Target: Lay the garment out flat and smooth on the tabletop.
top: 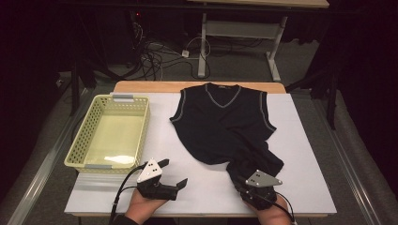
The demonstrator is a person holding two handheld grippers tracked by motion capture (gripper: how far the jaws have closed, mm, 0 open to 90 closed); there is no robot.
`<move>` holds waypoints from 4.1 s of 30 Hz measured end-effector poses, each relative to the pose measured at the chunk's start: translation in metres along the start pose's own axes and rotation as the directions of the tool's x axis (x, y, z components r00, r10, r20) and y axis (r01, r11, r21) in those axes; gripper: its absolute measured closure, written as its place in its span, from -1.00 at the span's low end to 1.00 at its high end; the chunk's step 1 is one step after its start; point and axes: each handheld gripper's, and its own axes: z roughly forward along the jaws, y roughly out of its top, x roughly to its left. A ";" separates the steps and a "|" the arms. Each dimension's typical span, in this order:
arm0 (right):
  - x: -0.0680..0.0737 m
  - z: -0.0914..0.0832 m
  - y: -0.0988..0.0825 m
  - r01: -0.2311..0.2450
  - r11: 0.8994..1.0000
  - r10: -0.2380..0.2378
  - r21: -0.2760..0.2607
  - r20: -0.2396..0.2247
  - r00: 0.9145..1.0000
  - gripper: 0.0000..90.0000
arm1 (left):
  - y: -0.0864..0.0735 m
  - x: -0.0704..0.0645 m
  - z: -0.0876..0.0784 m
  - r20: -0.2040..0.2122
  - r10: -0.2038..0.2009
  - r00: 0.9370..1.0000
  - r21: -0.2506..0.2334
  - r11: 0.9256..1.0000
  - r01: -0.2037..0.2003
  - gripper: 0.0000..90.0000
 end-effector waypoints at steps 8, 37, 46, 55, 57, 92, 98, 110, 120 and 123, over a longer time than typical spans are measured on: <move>0.002 -0.003 -0.001 0.021 0.999 -0.022 -0.025 -0.021 1.000 0.93 | 0.000 0.001 0.000 0.004 -0.004 1.000 0.002 1.000 0.003 -0.95; 0.096 -0.021 0.023 0.156 0.971 -0.207 -0.181 -0.315 0.926 0.36 | 0.000 0.001 0.000 0.010 -0.001 1.000 0.003 1.000 0.001 -0.93; 0.023 -0.060 0.016 0.012 0.966 -0.059 -0.260 -0.172 0.983 0.33 | 0.000 0.001 0.000 0.011 -0.001 1.000 0.003 1.000 0.001 -0.93; -0.055 -0.062 -0.020 -0.166 0.975 0.169 -0.149 0.013 0.985 0.11 | 0.000 0.001 0.000 0.012 -0.001 1.000 0.004 1.000 0.001 -0.93; -0.066 -0.060 -0.027 -0.185 0.975 0.193 -0.123 0.058 0.979 0.09 | 0.000 0.001 0.000 0.012 -0.001 1.000 0.004 1.000 0.001 -0.93; -0.076 -0.041 -0.039 -0.148 0.989 0.148 0.002 0.013 0.989 0.88 | 0.000 0.000 0.001 0.003 0.004 1.000 0.007 1.000 -0.004 -0.91; -0.075 -0.050 -0.042 -0.149 0.989 0.149 -0.009 0.026 0.989 0.89 | 0.000 -0.001 0.000 -0.001 0.007 1.000 0.003 1.000 -0.007 -0.91; -0.089 -0.110 -0.086 -0.201 0.979 0.203 -0.029 0.123 0.971 0.90 | 0.000 -0.001 0.000 0.000 0.009 1.000 0.001 1.000 -0.009 -0.91; -0.100 -0.159 -0.131 -0.267 0.963 0.269 -0.041 0.220 0.938 0.91 | 0.000 -0.001 0.000 0.001 0.010 1.000 0.002 1.000 -0.010 -0.91; -0.106 -0.171 -0.145 -0.305 0.951 0.308 -0.053 0.239 0.921 0.92 | 0.000 -0.001 0.000 0.002 0.009 1.000 0.003 1.000 -0.009 -0.91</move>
